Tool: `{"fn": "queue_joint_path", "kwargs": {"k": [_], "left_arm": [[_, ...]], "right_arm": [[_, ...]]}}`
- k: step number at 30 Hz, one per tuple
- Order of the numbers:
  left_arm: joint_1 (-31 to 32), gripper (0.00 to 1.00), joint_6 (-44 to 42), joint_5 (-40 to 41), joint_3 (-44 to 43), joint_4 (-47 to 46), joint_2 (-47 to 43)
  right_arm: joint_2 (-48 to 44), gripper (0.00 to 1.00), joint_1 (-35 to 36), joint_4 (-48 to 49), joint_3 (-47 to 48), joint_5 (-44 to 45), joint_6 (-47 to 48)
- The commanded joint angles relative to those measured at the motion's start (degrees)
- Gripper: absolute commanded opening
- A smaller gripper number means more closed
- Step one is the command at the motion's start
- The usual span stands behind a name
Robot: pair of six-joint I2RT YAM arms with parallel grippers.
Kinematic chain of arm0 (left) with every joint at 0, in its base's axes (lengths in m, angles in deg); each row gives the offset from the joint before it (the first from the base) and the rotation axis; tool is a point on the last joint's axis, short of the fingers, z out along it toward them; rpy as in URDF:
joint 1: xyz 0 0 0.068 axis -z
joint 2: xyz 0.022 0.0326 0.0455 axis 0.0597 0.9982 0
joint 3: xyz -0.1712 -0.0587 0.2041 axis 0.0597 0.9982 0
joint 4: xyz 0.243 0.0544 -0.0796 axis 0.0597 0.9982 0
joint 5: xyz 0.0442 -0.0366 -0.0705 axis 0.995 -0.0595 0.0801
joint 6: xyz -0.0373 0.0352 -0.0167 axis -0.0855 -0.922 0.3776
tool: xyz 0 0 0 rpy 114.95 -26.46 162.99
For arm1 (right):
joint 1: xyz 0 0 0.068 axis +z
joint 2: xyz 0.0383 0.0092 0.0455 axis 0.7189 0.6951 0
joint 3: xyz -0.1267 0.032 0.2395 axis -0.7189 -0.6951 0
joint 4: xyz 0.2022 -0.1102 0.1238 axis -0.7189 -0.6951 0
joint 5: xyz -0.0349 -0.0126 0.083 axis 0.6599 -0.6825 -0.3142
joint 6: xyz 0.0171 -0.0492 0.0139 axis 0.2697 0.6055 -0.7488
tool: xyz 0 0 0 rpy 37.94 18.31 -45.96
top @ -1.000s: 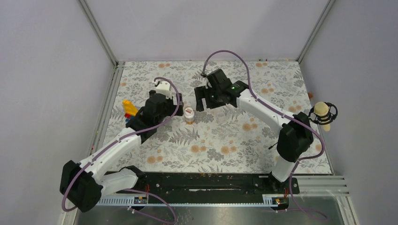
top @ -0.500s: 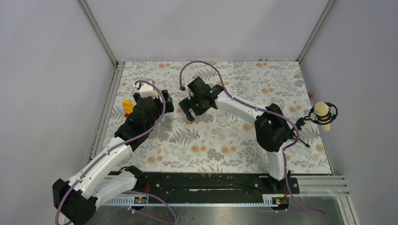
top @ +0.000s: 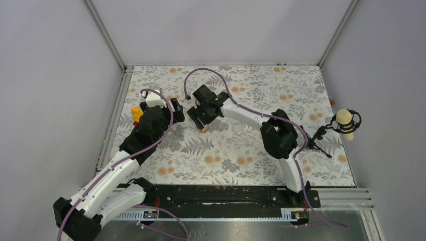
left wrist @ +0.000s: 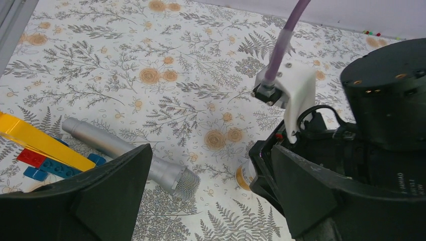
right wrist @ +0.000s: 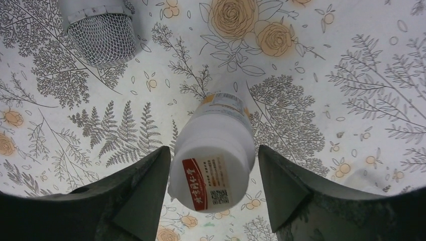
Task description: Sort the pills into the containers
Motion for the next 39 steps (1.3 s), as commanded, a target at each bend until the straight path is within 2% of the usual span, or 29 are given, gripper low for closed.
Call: {"fn": "queue_joint_path", "kwargs": {"k": [1, 3, 5, 7, 11, 17, 26, 31, 34, 39], "left_arm": [[-0.3, 0.93, 0.8, 0.1, 0.0, -0.3, -1.4], [-0.3, 0.98, 0.3, -1.4, 0.7, -1.1, -1.4], [-0.3, 0.99, -1.0, -2.8, 1.2, -1.9, -0.9], [-0.3, 0.99, -2.7, -4.7, 2.1, -3.9, -0.6], [-0.3, 0.99, -4.8, -9.2, 3.2, -7.5, -0.6], [-0.3, 0.99, -9.1, -20.9, 2.8, -10.7, 2.3], [-2.1, 0.97, -16.6, -48.9, -6.6, -6.4, 10.2], [-3.0, 0.95, -12.5, -59.2, -10.0, -9.5, 13.5], [-3.1, 0.9, -11.5, -65.4, -11.7, -10.0, 16.8], [-3.6, 0.73, -11.3, -74.1, -14.1, -8.6, 20.6]], "right_arm": [[1.5, 0.66, 1.0, 0.1, 1.8, 2.0, -2.2], [1.3, 0.59, 1.0, 0.1, 1.5, 2.5, -2.9], [0.4, 0.51, 1.0, 0.5, 1.1, 2.4, -3.5], [-1.3, 0.47, 0.9, 0.9, 0.6, 2.9, -4.6], [-5.5, 0.46, -0.3, -1.0, 0.6, 0.7, -7.8], [-14.3, 0.44, -7.8, -3.5, -2.2, -15.3, -16.0], [-24.4, 0.42, -14.0, -12.6, -0.4, -32.8, -9.2], [-26.2, 0.42, -14.4, -14.9, 2.2, -37.4, -8.6], [-26.4, 0.42, -14.4, -15.2, 3.8, -40.4, -9.1], [-27.0, 0.41, -14.4, -14.7, 4.6, -41.9, -10.0]]}}
